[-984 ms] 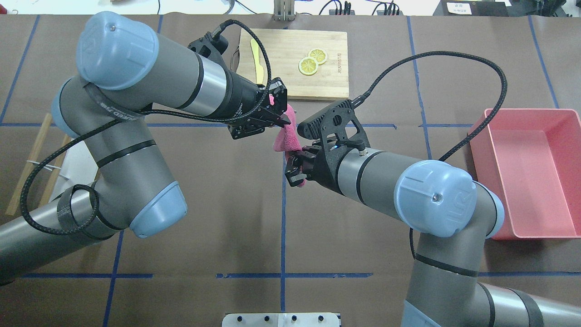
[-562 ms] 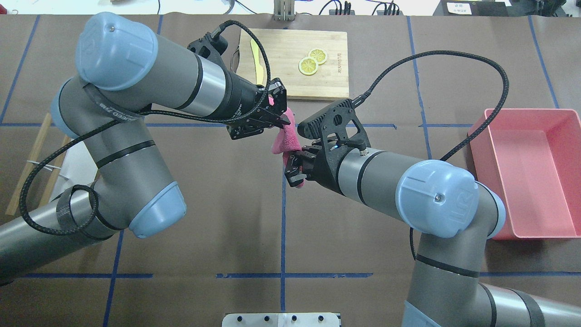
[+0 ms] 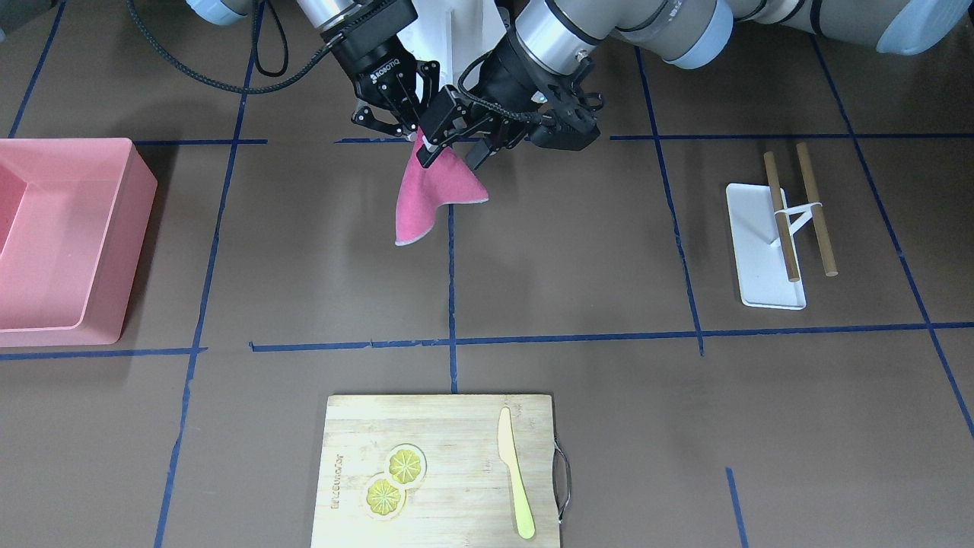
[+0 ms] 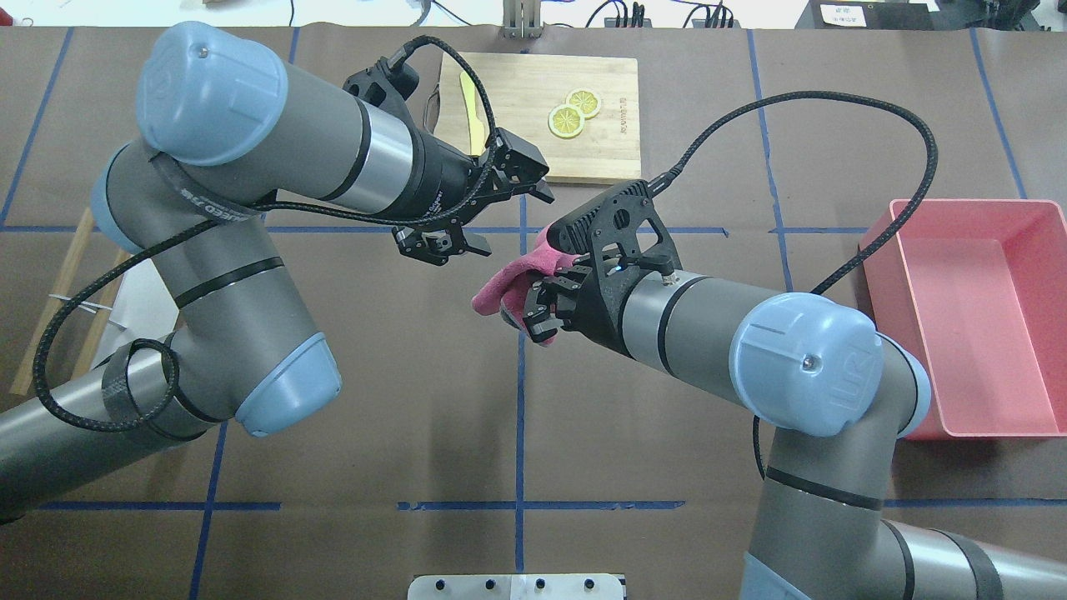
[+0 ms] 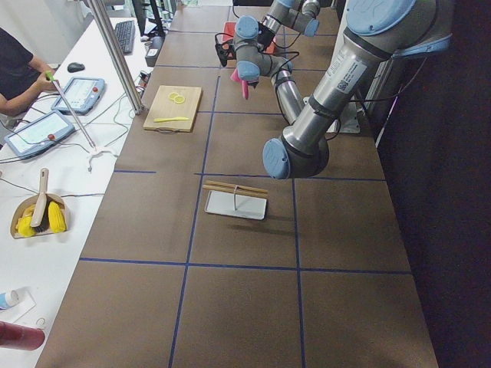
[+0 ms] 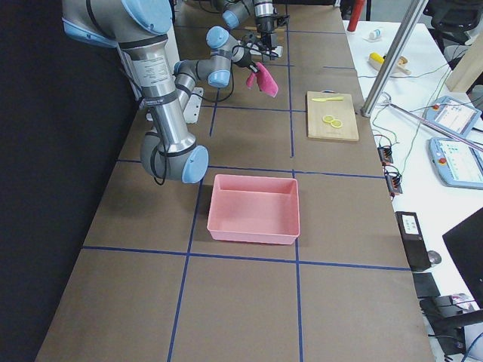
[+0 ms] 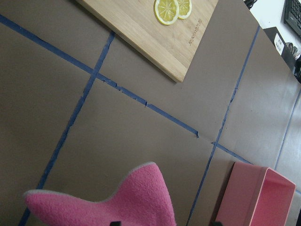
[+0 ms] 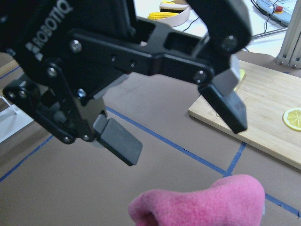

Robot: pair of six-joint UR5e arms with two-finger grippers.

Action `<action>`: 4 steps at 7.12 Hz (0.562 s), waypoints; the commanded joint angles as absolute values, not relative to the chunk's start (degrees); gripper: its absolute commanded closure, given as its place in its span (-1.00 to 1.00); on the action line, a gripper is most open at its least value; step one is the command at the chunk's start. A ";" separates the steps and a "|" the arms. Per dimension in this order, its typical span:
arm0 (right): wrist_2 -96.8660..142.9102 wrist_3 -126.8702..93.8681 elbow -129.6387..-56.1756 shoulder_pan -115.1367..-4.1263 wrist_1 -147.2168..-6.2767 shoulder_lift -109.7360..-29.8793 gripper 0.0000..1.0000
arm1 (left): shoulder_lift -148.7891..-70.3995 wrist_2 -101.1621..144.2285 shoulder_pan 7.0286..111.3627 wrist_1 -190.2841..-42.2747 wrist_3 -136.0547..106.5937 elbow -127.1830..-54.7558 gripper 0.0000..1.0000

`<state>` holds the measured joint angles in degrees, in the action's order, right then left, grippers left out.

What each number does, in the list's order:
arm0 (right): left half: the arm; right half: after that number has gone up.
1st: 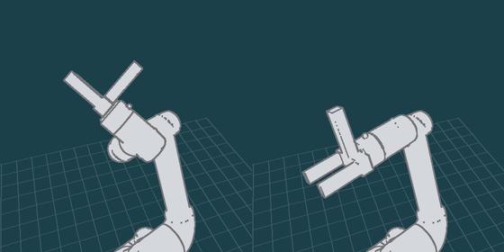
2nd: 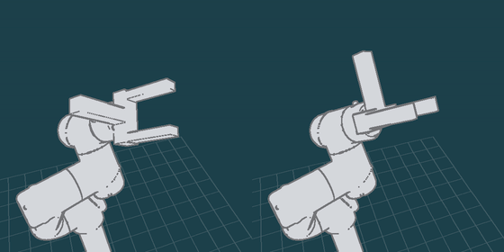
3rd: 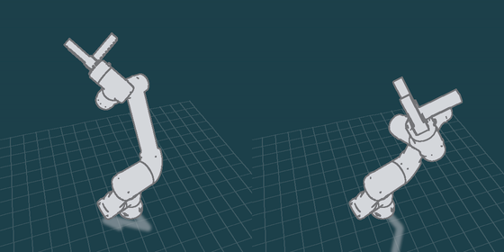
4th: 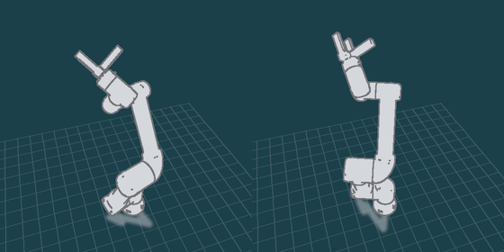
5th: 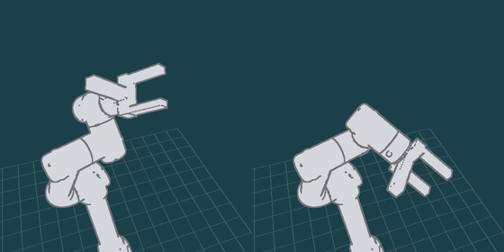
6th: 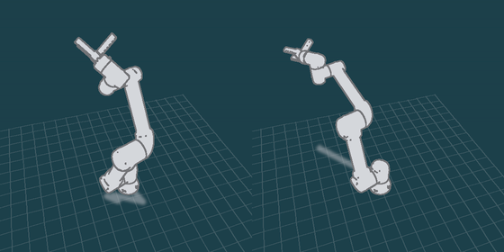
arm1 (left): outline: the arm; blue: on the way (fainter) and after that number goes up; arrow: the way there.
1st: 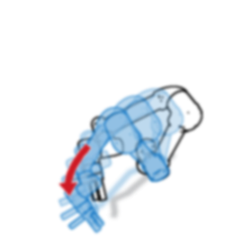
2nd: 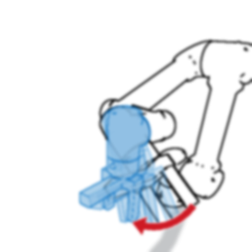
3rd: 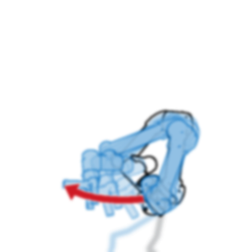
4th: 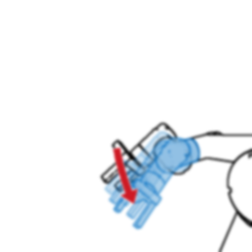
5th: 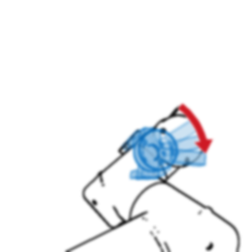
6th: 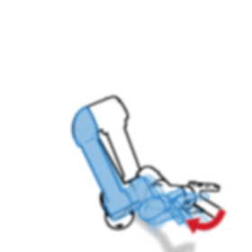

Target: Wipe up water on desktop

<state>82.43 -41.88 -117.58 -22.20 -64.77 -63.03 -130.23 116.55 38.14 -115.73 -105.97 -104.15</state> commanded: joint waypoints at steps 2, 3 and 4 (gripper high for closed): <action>82.88 -44.54 -122.31 -22.24 -74.27 -63.11 1.00 | -129.99 117.07 38.58 -115.05 -105.73 -104.85 -1.00; 85.14 -44.65 -126.35 -22.15 -84.45 -62.93 1.00 | -129.90 118.55 39.98 -114.70 -104.69 -104.77 -0.97; 86.82 -44.91 -127.43 -22.67 -89.86 -63.10 1.00 | -129.99 122.48 42.60 -108.35 -98.06 -105.81 -0.97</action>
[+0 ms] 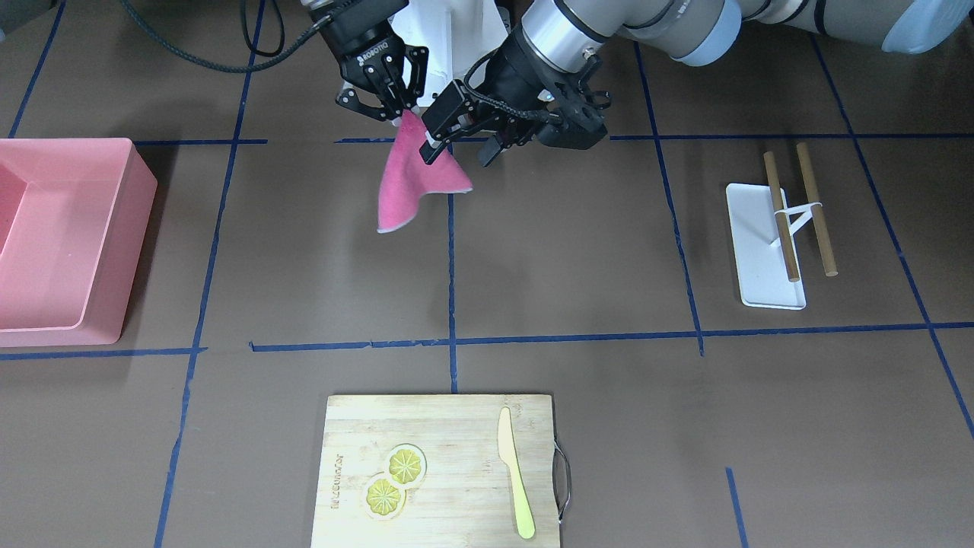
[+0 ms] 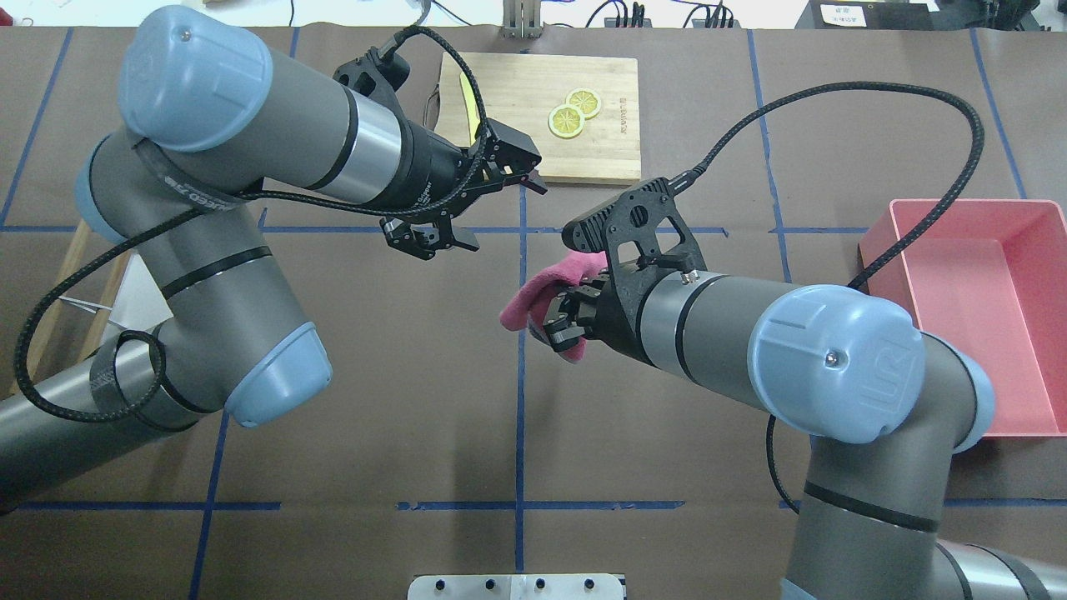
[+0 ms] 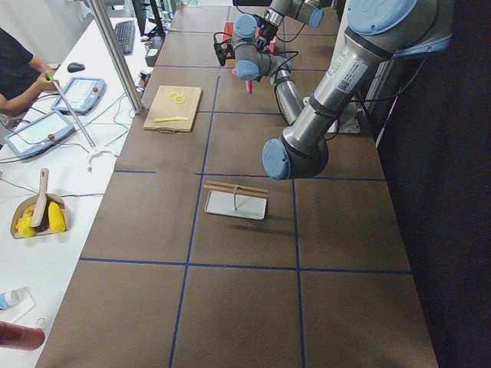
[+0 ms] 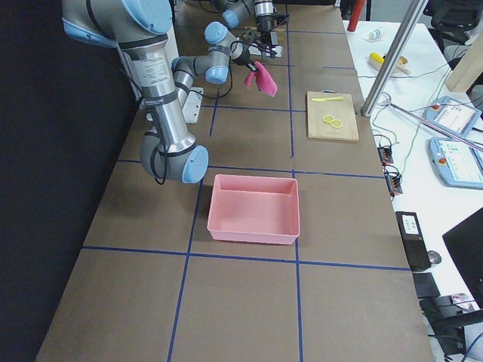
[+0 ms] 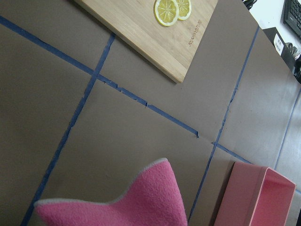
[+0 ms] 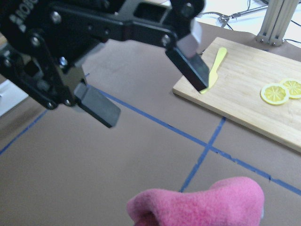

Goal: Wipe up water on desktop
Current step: 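Lower the pink cloth onto the table with the right gripper while the left arm withdraws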

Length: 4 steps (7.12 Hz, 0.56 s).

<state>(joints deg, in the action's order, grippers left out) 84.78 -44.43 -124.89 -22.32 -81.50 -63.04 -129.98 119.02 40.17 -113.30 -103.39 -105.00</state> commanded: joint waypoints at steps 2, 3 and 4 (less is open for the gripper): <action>96.78 -51.64 -129.20 -24.51 -102.26 -62.93 1.00 | -129.47 123.22 44.29 -95.23 -87.13 -110.64 -0.97; 98.33 -54.72 -129.29 -24.78 -102.48 -63.54 1.00 | -125.29 123.31 44.99 -95.10 -85.45 -112.48 -0.96; 98.61 -57.80 -128.94 -24.96 -102.65 -63.89 1.00 | -119.68 123.31 46.65 -95.01 -79.77 -115.11 -0.96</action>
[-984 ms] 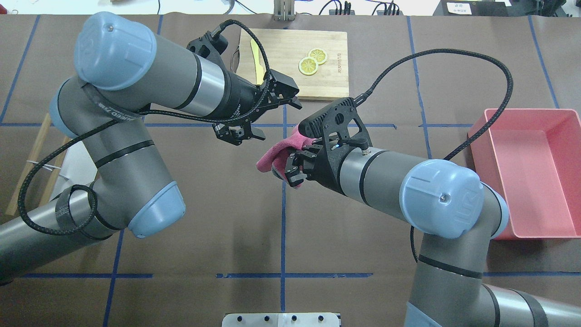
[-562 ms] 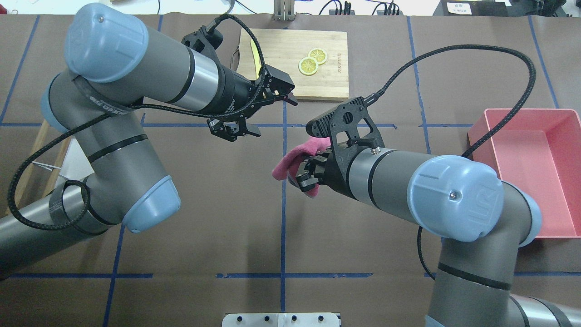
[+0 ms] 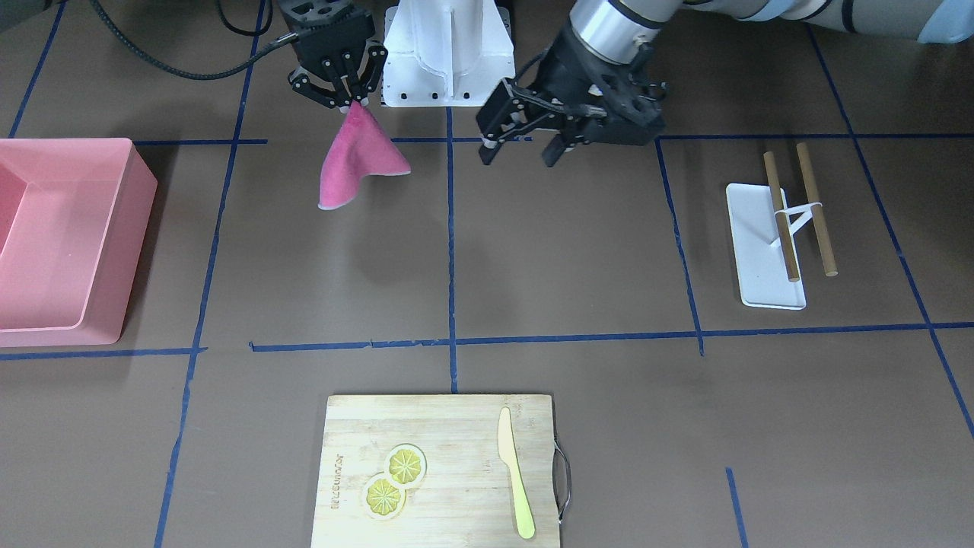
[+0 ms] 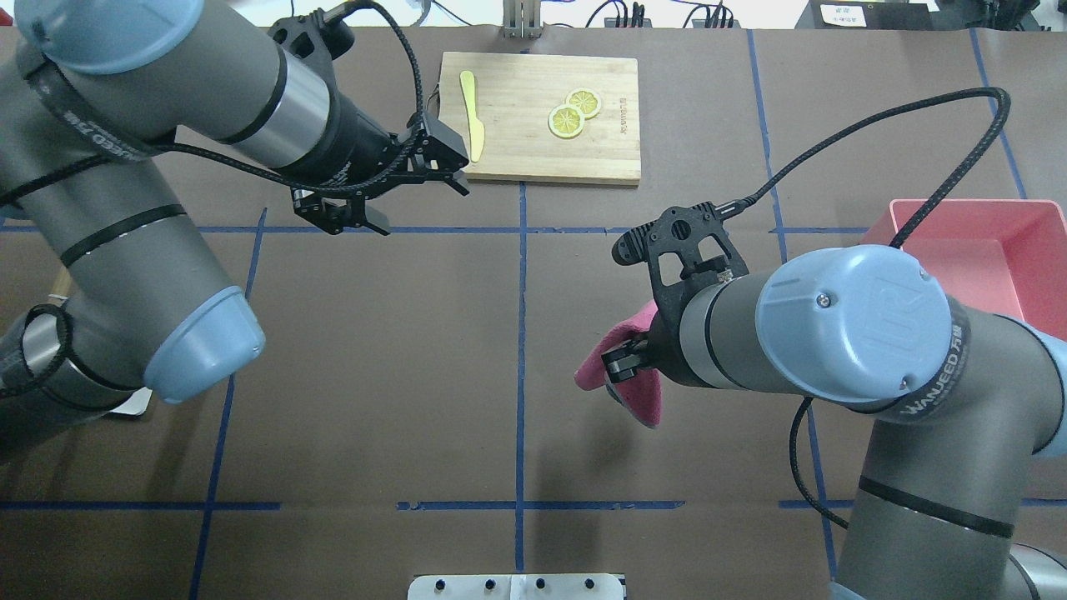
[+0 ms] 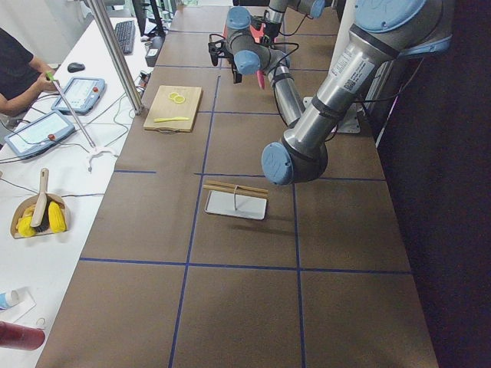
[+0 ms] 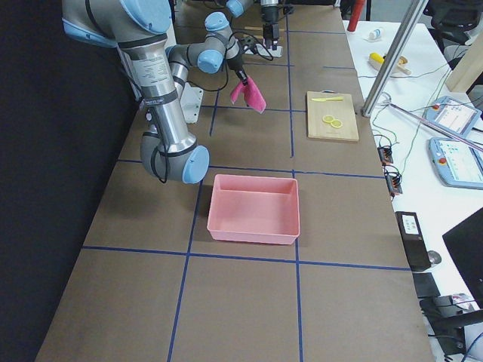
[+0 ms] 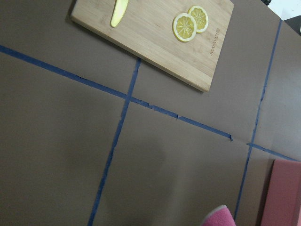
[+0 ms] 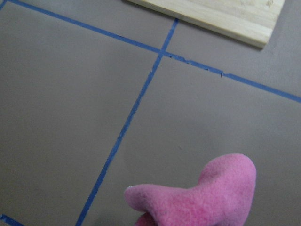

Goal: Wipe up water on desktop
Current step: 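Lower the pink cloth onto the table with the right gripper while the left arm withdraws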

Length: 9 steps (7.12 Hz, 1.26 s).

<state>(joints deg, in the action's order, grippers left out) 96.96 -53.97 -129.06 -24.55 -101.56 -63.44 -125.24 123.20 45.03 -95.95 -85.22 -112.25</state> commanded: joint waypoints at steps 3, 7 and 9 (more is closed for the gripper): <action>111.95 -58.45 -122.90 -30.75 -102.66 -67.05 1.00 | -112.26 122.79 51.76 -82.34 -62.46 -122.22 -0.97; 113.38 -59.33 -107.97 -30.58 -95.33 -67.41 1.00 | -103.89 122.61 55.98 -81.03 -61.17 -126.21 -0.99; 114.42 -59.33 -100.49 -34.95 -89.75 -67.06 1.00 | -102.67 122.69 58.69 -80.86 -59.87 -126.21 -1.00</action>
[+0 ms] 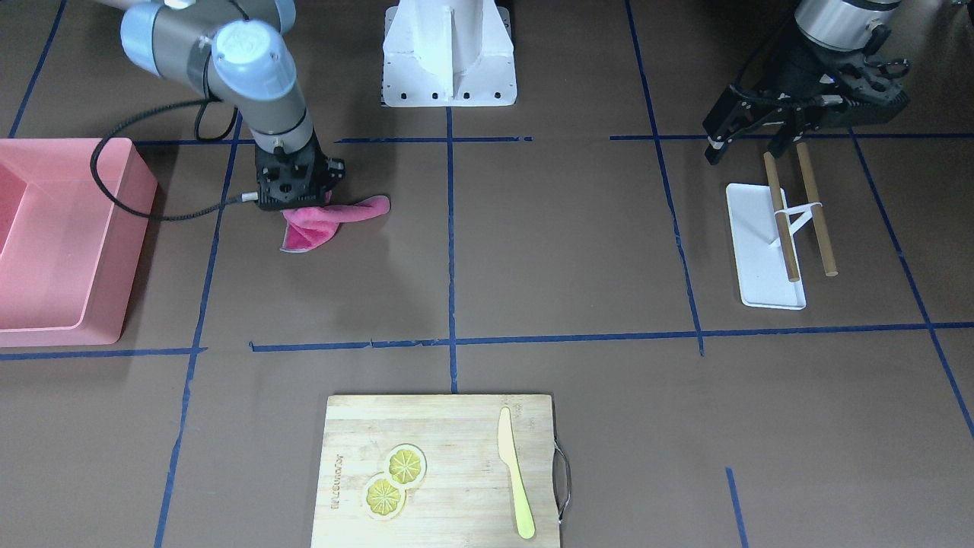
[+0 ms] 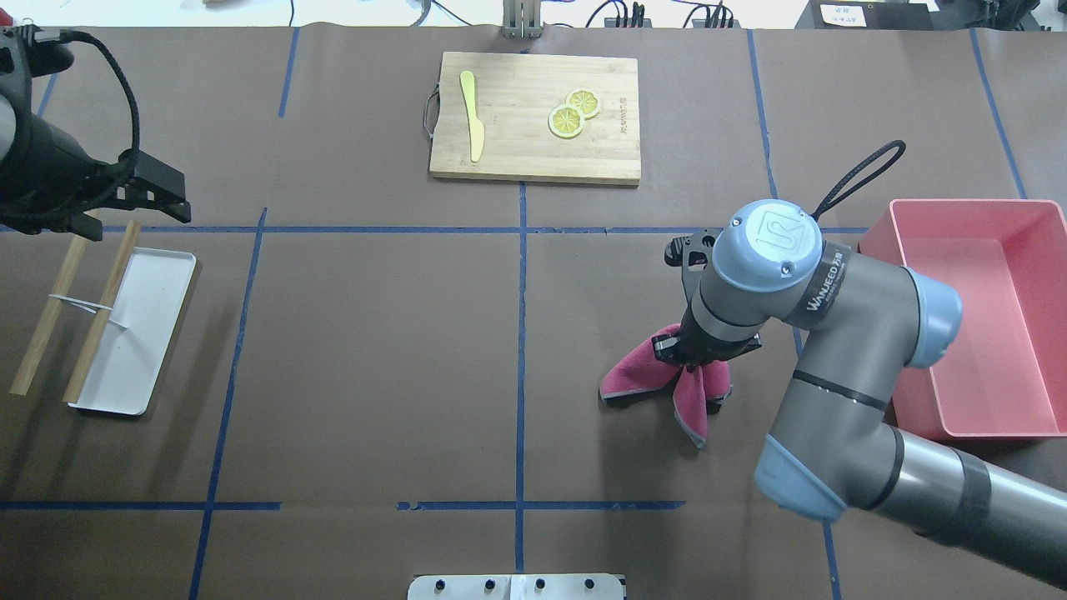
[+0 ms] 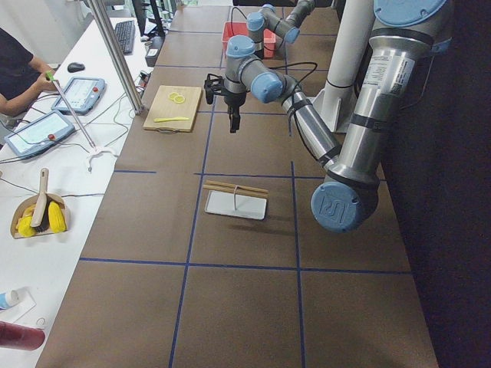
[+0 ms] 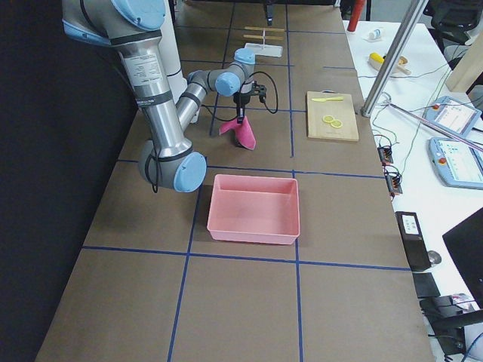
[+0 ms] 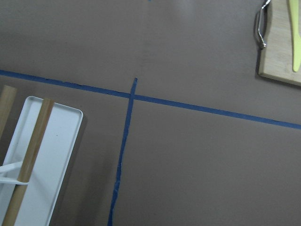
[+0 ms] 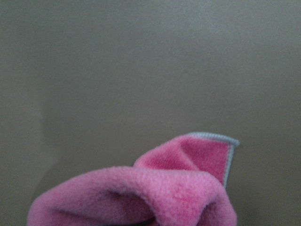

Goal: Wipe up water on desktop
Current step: 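Lower the pink cloth onto the table with the right gripper while the left arm withdraws, then rub the pink cloth back and forth across the table with the right gripper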

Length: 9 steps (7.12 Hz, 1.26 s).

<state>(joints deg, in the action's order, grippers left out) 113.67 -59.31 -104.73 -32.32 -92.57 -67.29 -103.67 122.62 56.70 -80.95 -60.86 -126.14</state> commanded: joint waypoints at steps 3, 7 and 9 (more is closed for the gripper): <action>117.42 -57.49 -94.15 -43.92 -89.65 -65.49 1.00 | -97.75 123.48 65.29 -80.77 -46.18 -126.12 -1.00; 118.73 -56.95 -90.97 -46.85 -89.65 -63.11 1.00 | -89.76 123.58 72.49 -80.33 -24.52 -121.93 -1.00; 121.89 -57.57 -93.15 -43.00 -89.82 -63.10 1.00 | -89.65 123.58 75.92 -81.12 -14.62 -113.86 -1.00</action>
